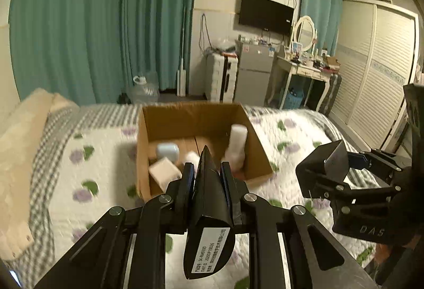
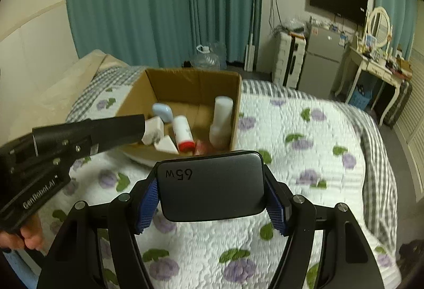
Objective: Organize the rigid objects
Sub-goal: 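Lower the remote and power bank into the box and open both grippers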
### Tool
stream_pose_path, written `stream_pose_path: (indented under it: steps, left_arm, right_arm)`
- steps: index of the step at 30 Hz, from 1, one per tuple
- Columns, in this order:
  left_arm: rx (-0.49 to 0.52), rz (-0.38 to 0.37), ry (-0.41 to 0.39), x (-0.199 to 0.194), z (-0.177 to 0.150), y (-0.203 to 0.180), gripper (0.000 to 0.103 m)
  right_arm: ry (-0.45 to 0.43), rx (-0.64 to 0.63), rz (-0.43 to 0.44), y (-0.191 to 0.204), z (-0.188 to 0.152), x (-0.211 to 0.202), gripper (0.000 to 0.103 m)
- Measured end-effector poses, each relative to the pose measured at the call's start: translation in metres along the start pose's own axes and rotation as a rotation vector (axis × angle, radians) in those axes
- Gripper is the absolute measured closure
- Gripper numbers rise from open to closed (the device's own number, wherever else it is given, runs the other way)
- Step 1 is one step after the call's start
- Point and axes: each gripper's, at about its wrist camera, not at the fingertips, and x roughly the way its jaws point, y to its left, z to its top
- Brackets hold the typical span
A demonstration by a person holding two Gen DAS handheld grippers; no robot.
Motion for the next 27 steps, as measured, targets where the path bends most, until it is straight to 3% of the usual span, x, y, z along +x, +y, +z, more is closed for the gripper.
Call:
stream_pose_path:
  steps: [5,11,18,27]
  left_arm:
    - [0.028,0.033,0.002,0.015,0.027,0.005,0.083]
    - [0.075,0.077,0.065,0.057,0.041,0.009,0.083]
    - [0.103,0.105,0.147,0.11,0.036,0.012,0.083]
    - [0.095,0.126,0.215,0.159,0.012,0.024,0.083]
  right_arm:
    - [-0.05,-0.029,0.007,0.003,0.026,0.0,0.034]
    - [-0.081,-0.058,0.016,0.004,0.056,0.026,0.034]
    - [-0.072,-0.072,0.022,0.001,0.077,0.073,0.034]
    - [-0.018,-0.095,0.021,-0.003,0.079,0.134,0.034]
